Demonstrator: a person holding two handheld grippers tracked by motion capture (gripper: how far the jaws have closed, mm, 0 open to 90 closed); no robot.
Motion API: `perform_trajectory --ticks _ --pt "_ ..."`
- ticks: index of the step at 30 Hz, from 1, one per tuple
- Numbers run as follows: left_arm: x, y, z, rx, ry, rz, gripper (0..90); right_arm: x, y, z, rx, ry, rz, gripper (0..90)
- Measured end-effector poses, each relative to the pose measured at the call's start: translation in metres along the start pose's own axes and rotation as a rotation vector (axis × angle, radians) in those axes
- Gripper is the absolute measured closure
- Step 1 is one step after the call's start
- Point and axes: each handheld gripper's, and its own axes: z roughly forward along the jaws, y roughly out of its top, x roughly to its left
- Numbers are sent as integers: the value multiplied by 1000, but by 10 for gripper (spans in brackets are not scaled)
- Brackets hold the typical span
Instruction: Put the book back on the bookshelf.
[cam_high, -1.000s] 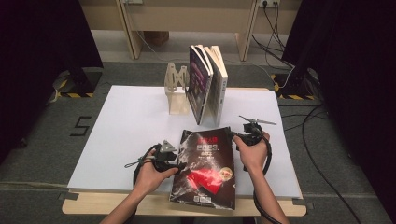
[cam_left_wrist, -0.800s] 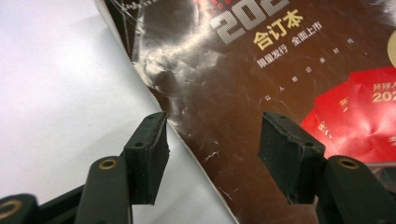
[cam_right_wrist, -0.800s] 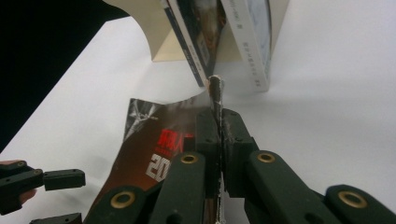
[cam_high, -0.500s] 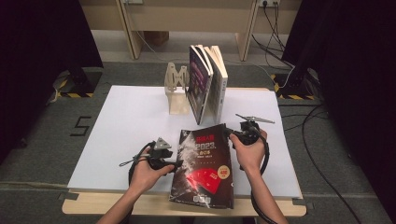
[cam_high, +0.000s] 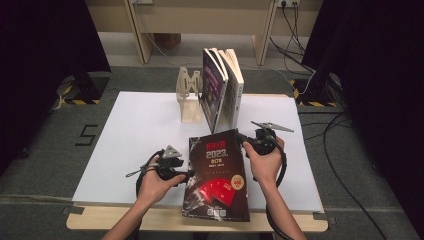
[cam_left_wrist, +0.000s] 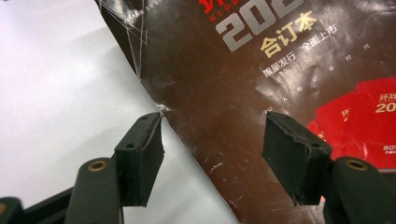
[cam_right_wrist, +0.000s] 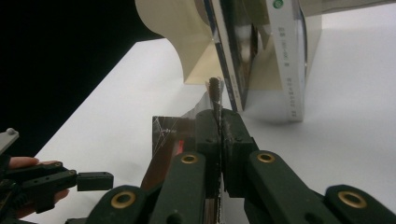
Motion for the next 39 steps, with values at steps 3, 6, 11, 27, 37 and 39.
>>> perform_trajectory --ticks 3,6,11,27,37,39 --pt "0 0 -1 -5 3 1 366 4 2 0 -9 7 -2 878" --pt "1 1 -3 -7 0 4 366 8 4 0 -19 17 -5 878" --pt "2 3 -5 -16 1 3 366 13 9 1 -35 19 -20 878" --pt "8 8 -11 -51 26 -4 342 33 27 6 -93 42 -54 878" --pt "10 15 -12 -79 26 -17 324 39 35 10 -122 43 -56 877" --pt "11 17 -12 -80 27 -19 324 39 36 11 -128 44 -59 878"
